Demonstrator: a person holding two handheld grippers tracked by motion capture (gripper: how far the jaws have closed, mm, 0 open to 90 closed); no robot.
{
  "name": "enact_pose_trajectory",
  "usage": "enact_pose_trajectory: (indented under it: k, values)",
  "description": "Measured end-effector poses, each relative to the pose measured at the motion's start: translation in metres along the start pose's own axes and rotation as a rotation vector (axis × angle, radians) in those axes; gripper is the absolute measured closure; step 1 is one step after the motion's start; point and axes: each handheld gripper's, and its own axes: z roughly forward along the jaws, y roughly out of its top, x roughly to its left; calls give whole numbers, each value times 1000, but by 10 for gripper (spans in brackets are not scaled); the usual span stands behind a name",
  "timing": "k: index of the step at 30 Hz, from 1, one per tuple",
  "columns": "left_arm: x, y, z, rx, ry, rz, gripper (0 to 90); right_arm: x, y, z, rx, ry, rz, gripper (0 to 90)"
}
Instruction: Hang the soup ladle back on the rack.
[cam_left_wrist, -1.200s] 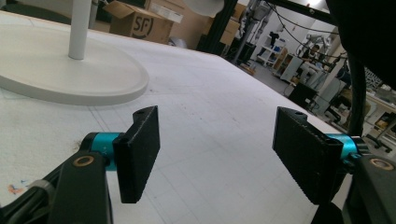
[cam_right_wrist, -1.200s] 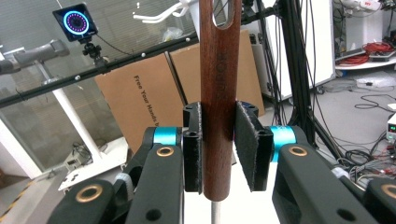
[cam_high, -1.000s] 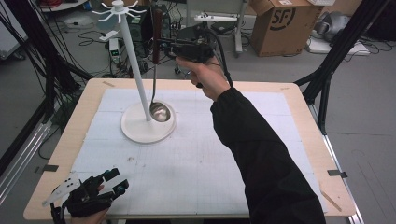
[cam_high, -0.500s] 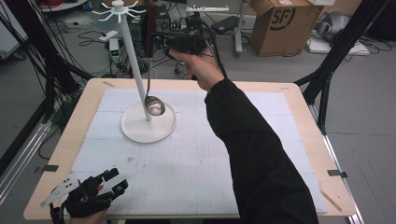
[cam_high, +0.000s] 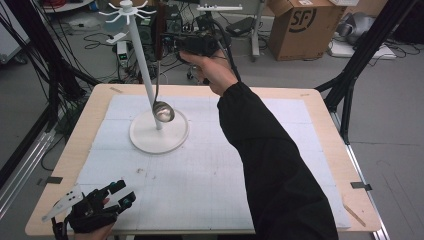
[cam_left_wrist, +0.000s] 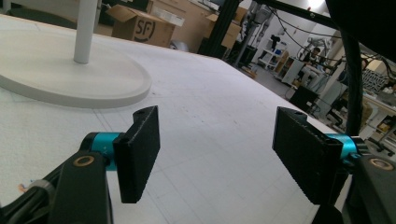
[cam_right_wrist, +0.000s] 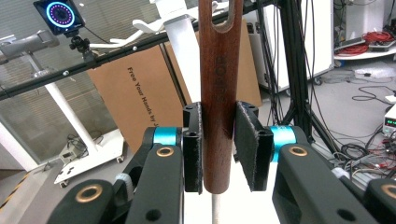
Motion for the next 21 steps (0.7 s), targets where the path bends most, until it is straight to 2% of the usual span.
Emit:
enact_pose_trajectory:
  k: [3,5,21]
  values:
    - [0,0,0,0,3,-4,326,0,1,2,8,7,10,735]
    - [1,0,-1,-1,4,-5,326,0,2,5,11,8,-1,735]
    - [3,1,-3,-6,1,-12,326,1,4,20,28,39,0,735]
